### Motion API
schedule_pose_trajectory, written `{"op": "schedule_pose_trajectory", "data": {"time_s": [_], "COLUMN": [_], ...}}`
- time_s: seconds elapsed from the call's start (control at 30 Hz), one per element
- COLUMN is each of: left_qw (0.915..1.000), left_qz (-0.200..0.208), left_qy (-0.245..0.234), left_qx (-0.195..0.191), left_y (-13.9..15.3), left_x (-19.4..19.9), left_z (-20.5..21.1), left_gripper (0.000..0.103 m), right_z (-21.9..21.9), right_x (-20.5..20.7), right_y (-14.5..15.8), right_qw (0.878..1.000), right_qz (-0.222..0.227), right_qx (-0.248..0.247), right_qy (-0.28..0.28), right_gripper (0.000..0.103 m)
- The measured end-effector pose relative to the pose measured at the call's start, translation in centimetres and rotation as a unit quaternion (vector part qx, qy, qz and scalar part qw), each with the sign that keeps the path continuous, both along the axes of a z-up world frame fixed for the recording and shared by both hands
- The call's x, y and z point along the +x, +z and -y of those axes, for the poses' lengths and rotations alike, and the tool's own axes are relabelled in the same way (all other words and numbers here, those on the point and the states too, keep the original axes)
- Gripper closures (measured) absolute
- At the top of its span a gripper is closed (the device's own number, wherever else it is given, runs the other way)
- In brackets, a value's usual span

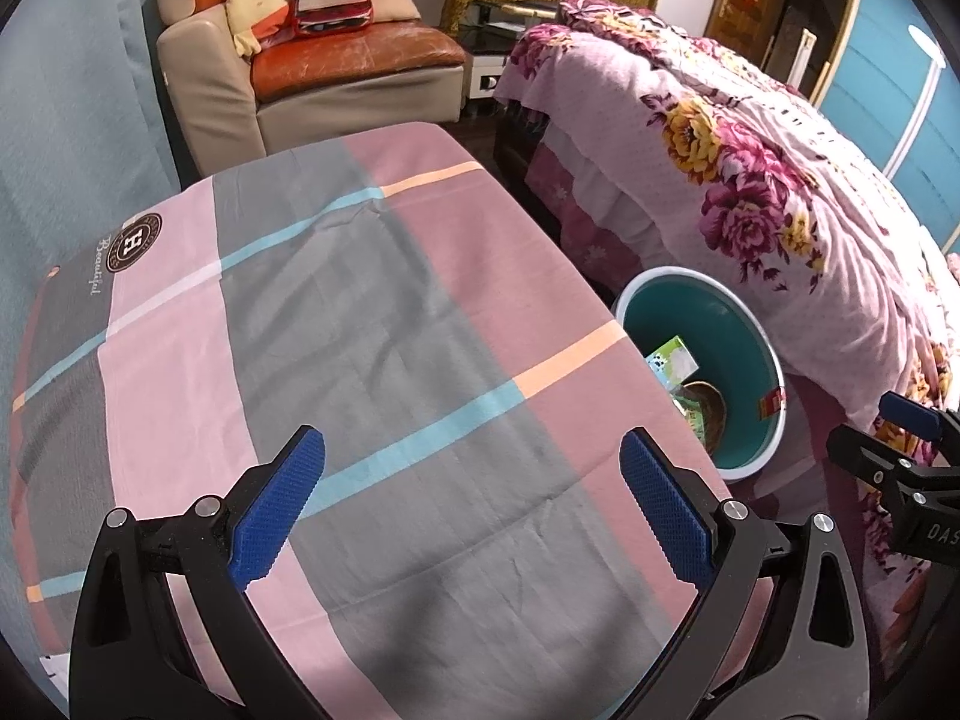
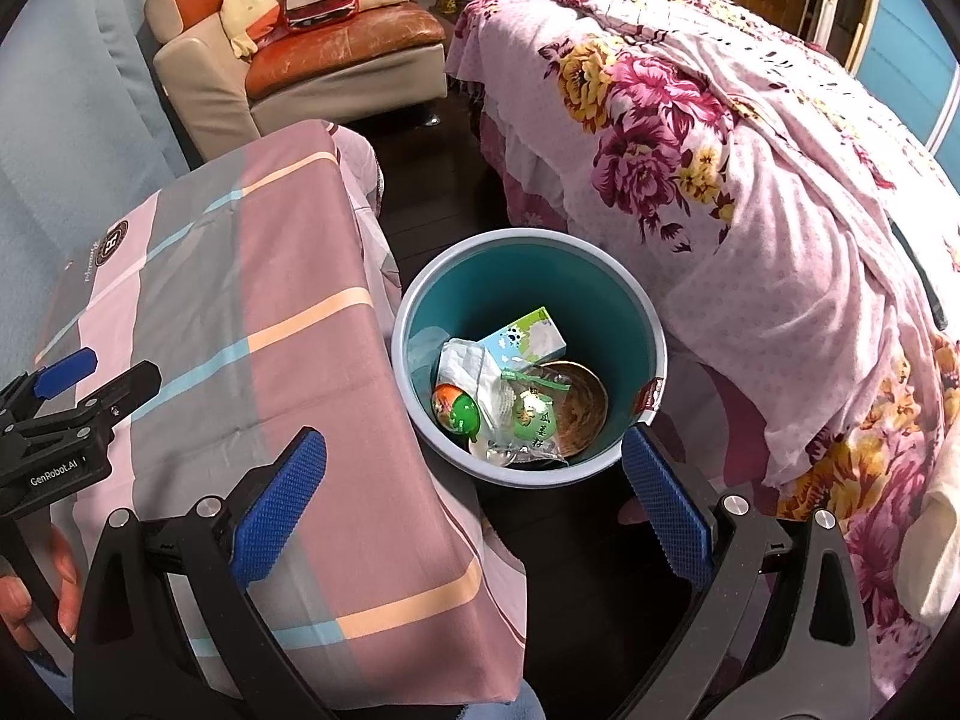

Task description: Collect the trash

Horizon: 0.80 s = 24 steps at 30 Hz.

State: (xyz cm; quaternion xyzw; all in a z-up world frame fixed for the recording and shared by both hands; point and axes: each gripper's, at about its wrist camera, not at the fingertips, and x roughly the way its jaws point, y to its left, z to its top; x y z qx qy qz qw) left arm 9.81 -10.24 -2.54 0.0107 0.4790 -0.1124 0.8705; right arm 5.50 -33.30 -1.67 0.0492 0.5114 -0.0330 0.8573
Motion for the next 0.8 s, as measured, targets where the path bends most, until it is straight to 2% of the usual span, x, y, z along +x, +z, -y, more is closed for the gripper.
{"op": "schedule_pose_trajectory", "data": {"time_s": [0.8], "left_qw": [0.9995], "left_qz": [-0.028], "left_qy": [0.003], "left_qx": [0.014], "left_y": [-1.4], "left_x": [1.0], "left_z": [0.2], "left_gripper": [0.004], "right_z": [0.8], "right_x": [1.1], "right_y": [-1.1], "right_qw": [1.0], "right_qz": [-0.015], "right_qx": [0.01], "right_qy": [-0.011], "right_gripper": [0.008]}}
